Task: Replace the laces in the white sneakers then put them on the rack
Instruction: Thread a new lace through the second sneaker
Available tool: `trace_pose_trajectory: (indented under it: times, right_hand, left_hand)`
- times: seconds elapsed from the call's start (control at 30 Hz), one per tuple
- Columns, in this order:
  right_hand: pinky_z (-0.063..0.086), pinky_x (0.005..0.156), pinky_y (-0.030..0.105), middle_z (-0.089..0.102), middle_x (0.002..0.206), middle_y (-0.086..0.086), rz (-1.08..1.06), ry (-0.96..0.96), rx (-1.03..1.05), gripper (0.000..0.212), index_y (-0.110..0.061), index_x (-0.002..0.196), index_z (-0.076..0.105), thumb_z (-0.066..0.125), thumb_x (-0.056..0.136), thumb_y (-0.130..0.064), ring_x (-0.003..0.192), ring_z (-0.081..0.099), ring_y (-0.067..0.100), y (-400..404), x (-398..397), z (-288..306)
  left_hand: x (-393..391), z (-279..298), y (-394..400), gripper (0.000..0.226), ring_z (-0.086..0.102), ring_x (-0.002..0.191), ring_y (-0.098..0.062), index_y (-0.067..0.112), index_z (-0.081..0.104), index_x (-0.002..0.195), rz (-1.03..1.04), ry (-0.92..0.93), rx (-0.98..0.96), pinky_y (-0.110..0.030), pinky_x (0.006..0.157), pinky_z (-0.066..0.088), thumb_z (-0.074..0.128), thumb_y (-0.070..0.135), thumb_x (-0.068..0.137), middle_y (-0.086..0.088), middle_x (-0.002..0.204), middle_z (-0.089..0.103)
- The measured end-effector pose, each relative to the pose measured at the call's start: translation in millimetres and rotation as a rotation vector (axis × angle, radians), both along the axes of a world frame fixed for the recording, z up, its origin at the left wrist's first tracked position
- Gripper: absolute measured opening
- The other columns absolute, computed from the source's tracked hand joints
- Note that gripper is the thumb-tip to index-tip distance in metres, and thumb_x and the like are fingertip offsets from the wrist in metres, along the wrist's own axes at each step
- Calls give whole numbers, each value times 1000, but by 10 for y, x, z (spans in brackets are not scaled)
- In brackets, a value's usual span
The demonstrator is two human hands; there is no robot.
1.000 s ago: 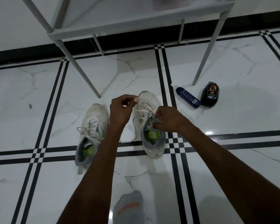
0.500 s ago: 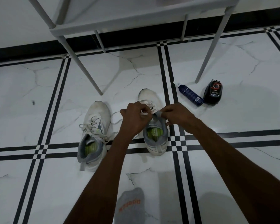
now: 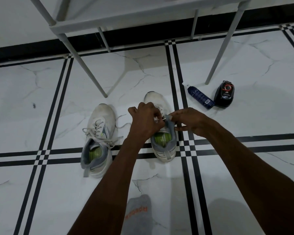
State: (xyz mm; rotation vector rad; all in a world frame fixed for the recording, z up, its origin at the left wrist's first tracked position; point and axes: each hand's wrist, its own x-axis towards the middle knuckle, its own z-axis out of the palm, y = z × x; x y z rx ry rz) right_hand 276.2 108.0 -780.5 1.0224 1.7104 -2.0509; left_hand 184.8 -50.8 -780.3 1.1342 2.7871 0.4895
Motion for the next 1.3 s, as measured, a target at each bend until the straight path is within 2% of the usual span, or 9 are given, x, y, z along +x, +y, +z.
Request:
trace_pose_trajectory:
  times: [0.27, 0.47, 0.63, 0.77, 0.97, 1.13, 1.3]
  right_hand:
    - [58, 92, 39, 74, 107, 16, -15, -16, 3, 20, -1, 106, 73, 71, 90, -12, 93, 69, 20, 31, -10, -67]
    - [60, 83, 32, 73, 108, 16, -14, 1, 5, 25, 0, 109, 72, 73, 90, -16, 90, 69, 18, 23, -14, -92]
    - [60, 75, 27, 76, 102, 12, 4, 9, 19, 31, -2, 105, 74, 80, 83, -23, 88, 71, 16, 15, -14, -71]
    - [58, 70, 23, 76, 103, 14, 10, 26, 21, 32, 0, 106, 73, 80, 83, -22, 90, 72, 17, -7, -25, -71]
    - [59, 69, 24, 74, 98, 15, 67, 45, 207, 25, 0, 101, 75, 81, 82, -16, 87, 71, 19, -49, -116, -38]
    - [56, 61, 16, 74, 95, 15, 75, 40, 230, 26, 1, 100, 75, 79, 84, -19, 75, 70, 13, -52, -131, -40]
    - [58, 66, 18, 75, 97, 15, 93, 54, 265, 27, 1, 100, 75, 79, 84, -21, 81, 71, 16, -51, -132, -46]
  left_hand:
    - [30, 3, 74, 13, 49, 102, -20, 25, 74, 78, 5, 40, -51, -34, 74, 8, 71, 38, 79, 7, 94, 62]
    - [44, -54, 114, 13, 47, 102, -21, 20, 72, 78, 10, 43, -76, -34, 75, 9, 69, 33, 79, 6, 92, 61]
    - [108, -144, 55, 12, 49, 100, -20, 23, 71, 76, 99, -2, 22, -35, 76, 14, 68, 35, 78, 7, 93, 62]
    - [138, -197, 18, 13, 50, 106, -20, 25, 74, 82, 160, -71, 67, -36, 80, 18, 68, 36, 82, 6, 100, 65]
    - [212, -334, -24, 18, 50, 110, -22, 23, 70, 99, 225, -83, 101, -40, 87, 24, 59, 37, 94, 2, 109, 63]
    - [232, -335, -69, 14, 52, 108, -21, 24, 69, 98, 210, -106, 178, -39, 87, 24, 58, 34, 96, 2, 106, 65]
    - [236, -356, -45, 15, 50, 110, -21, 24, 68, 101, 212, -117, 124, -38, 86, 21, 56, 33, 98, 2, 109, 64]
